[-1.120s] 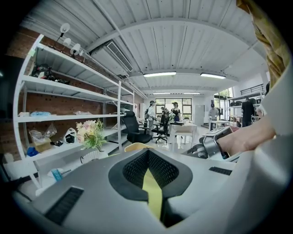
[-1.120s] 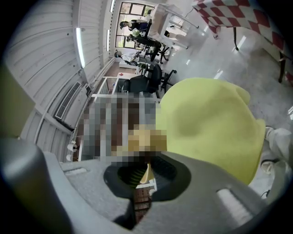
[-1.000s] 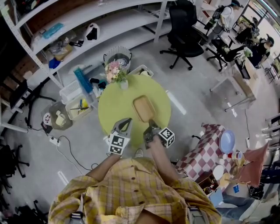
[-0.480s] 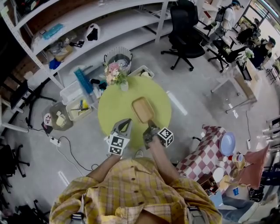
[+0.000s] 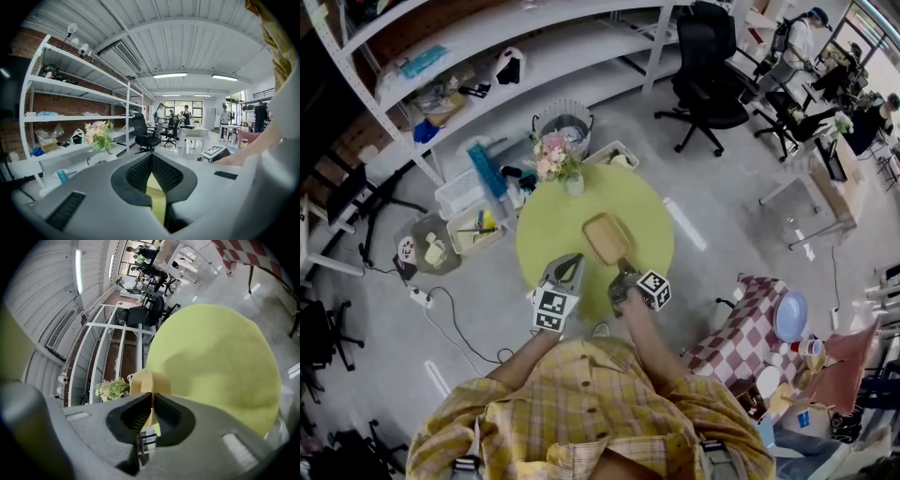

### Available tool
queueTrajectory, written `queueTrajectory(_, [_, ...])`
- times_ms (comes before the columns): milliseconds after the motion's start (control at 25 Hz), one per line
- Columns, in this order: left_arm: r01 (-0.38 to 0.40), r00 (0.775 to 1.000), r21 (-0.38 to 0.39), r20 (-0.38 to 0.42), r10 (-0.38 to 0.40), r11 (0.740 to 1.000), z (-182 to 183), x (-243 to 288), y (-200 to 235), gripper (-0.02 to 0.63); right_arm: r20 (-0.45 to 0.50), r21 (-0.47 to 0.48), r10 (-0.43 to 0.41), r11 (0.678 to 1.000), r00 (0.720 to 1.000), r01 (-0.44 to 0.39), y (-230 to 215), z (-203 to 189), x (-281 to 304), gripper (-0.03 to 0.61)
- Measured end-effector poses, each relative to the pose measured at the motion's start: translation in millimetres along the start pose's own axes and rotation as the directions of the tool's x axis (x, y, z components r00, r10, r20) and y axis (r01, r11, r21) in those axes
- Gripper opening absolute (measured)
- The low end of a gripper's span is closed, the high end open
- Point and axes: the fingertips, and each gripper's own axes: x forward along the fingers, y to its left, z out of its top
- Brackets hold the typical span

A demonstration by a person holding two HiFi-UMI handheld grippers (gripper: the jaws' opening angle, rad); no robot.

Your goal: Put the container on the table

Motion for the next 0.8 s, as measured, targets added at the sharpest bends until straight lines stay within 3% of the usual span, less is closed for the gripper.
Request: queueTrajectory(800, [-0.009,1.000,0.000,-0.011,0.009,1.000,-4.5,0.2,7.5,0.008,-0.047,-0.008,-0.046,0.999,0.998,0.045,-16.7,-6.9,32.8,0.018])
